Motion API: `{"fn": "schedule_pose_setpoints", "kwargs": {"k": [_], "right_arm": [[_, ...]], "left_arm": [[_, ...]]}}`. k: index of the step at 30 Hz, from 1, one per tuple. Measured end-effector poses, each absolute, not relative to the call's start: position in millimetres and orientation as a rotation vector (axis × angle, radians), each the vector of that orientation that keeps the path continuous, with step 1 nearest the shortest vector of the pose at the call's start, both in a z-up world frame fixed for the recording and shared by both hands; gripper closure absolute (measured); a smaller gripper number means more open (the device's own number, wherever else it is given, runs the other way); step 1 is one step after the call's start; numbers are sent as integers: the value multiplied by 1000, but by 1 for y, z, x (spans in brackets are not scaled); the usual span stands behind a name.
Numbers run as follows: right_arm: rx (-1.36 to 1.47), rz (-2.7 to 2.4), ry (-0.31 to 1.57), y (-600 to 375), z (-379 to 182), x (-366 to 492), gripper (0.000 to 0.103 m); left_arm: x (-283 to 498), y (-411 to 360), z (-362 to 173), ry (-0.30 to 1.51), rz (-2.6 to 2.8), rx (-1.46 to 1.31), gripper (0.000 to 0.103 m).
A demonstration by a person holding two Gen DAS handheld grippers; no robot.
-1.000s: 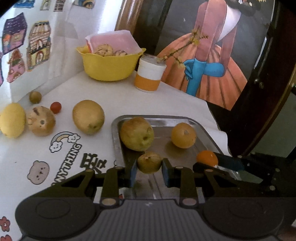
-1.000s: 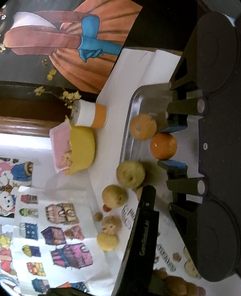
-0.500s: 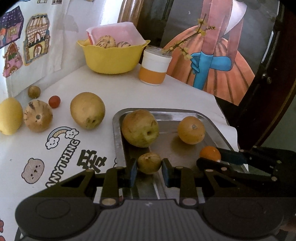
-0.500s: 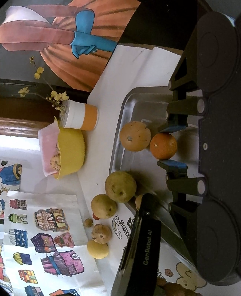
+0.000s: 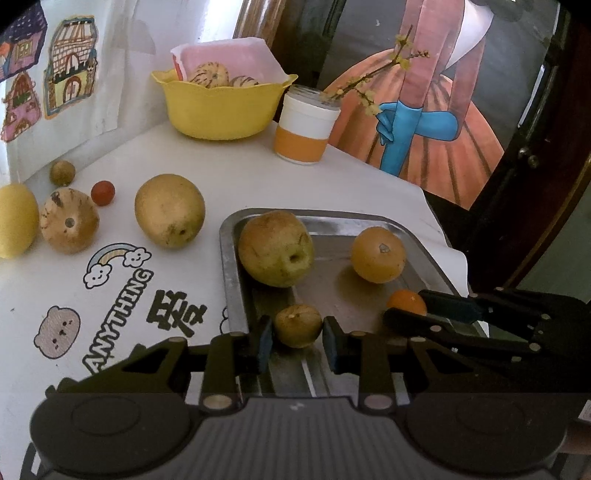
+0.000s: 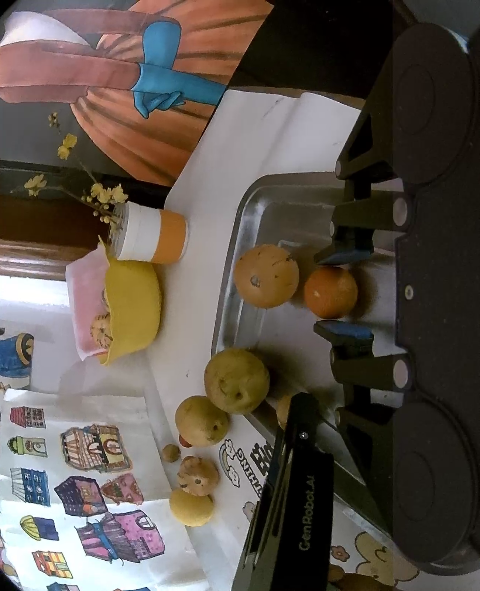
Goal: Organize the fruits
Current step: 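Open the left tool to drop the kiwi while the right tool releases the small orange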
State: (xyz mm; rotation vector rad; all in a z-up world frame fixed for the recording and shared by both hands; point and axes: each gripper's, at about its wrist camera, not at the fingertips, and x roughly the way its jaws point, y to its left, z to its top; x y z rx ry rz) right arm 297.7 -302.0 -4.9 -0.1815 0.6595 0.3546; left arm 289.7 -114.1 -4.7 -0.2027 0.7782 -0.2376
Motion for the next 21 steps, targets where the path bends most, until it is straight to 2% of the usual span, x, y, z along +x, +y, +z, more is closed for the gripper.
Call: {"fn": "schedule_pose_setpoints", "kwargs": {"k": [8, 11, 13, 18, 21], "right_arm": [[-170, 312, 616, -308, 8, 279, 52], [-154, 288, 588, -313, 17, 266, 44], [-145, 274, 564, -315, 25, 256, 36], [-115, 257, 507, -319, 46, 227, 18], [-96, 253, 472, -319, 56, 209, 9]], "left_arm": [[276, -105, 7, 742, -255, -262, 50], [267, -100, 16, 707, -252, -271, 38], [260, -96, 23, 681, -247, -273, 25], [240, -89, 40, 615, -204, -256, 0], [226, -81, 48, 582, -179, -256, 1]]}}
